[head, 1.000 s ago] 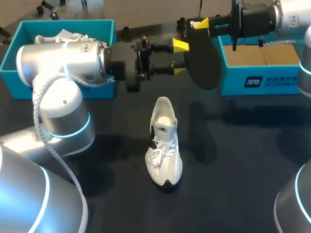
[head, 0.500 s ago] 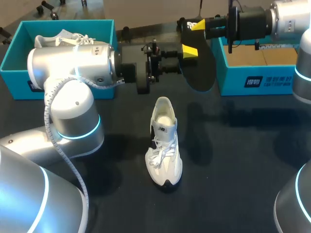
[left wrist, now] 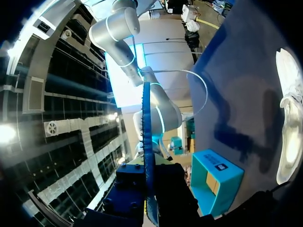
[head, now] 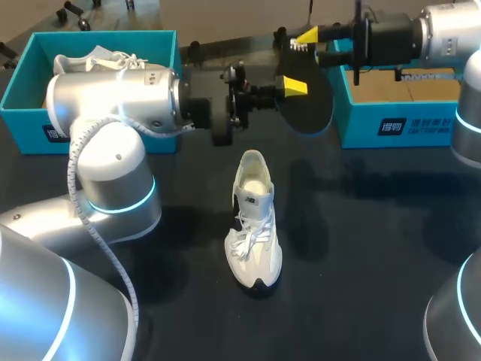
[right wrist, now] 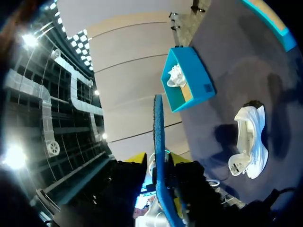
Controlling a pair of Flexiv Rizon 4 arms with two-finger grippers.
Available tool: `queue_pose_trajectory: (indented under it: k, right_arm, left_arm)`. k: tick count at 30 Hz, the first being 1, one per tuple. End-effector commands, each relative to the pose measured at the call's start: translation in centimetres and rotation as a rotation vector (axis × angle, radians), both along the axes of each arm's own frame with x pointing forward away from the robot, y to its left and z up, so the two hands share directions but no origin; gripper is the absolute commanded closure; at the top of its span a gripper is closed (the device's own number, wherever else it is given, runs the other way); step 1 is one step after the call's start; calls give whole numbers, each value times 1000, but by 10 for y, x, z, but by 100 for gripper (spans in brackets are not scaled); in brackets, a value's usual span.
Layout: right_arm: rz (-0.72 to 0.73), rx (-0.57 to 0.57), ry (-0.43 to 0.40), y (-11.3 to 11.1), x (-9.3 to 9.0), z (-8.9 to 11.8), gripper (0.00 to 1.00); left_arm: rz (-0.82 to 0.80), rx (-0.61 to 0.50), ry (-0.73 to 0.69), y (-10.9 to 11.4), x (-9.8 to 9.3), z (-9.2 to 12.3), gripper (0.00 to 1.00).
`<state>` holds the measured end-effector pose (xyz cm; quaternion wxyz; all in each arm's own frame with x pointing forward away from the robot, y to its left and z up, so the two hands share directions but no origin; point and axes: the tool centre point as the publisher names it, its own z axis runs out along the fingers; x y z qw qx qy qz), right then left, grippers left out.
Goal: Take the shoe out of the shoebox, open the shoe tongue, remove and reinsert the insole, then place the shoe into the shoebox
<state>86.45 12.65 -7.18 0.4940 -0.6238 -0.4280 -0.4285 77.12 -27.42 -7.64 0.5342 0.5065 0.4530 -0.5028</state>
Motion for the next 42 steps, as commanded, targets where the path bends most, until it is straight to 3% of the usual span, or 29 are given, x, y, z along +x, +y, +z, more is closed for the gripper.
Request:
queue_pose_trajectory:
  k: [1,5,16,24,34,42]
  right_arm:
    - [-10,-28,-48,-8,-11,4,0]
    - [16,-61,-143,-13,-20,7,0]
    - [18,-86,-286,-27,-62,1,0]
    - [31,-107,-317,-41,-87,0,0]
    - [55,-127,-366,-62,-98,-2,0]
    - [55,-127,-366,-62,-98,-2,0]
  left_arm:
    - [-21,-6,8,16,0,4,100]
    - [-45,-11,22,26,-2,7,100]
    - [-63,-17,38,53,-4,13,100]
    - [-63,-10,32,70,-5,12,100]
    - [-72,3,49,75,-3,10,100]
    - [-70,17,40,74,-1,10,100]
